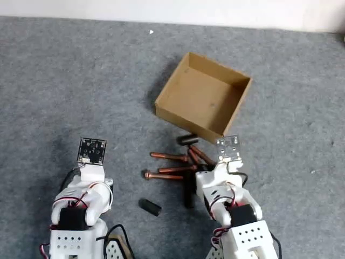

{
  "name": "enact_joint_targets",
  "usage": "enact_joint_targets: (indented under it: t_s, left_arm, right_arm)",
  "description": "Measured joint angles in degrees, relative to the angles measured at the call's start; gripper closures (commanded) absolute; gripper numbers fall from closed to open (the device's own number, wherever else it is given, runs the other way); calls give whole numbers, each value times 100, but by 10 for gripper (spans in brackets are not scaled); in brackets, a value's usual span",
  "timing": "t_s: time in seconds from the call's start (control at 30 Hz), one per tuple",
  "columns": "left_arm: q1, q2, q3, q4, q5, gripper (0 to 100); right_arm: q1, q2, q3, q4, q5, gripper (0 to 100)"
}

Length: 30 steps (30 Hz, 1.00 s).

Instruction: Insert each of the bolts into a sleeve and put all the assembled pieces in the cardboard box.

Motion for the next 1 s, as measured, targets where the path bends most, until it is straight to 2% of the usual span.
enact_joint_targets:
  t_s: [0.2,0.33,0.43,0.5,0.6,0.73,0.83,1.0]
  left_arm:
    - [-651,0,-360,-18,0,989]
    - [-703,0,-431,-202,0,989]
    - [-747,-35,-431,-264,0,989]
    - [-756,-35,-431,-264,0,989]
    - [-756,-35,-431,-264,0,989]
    - [-756,-35,-431,-264,0,989]
    - [-756,-35,-431,-264,0,989]
    - [-756,-35,-431,-264,0,989]
  right_arm:
    - [18,0,0,193,0,990]
    - [677,0,-9,387,0,985]
    - [1037,0,-255,492,378,985]
    - [1090,0,-598,932,835,978]
    - [897,0,-1363,1837,1187,965]
    - [246,0,-2286,2857,853,909]
    - [-229,-70,-2549,3015,563,870]
    - [-396,-9,-2505,2954,352,872]
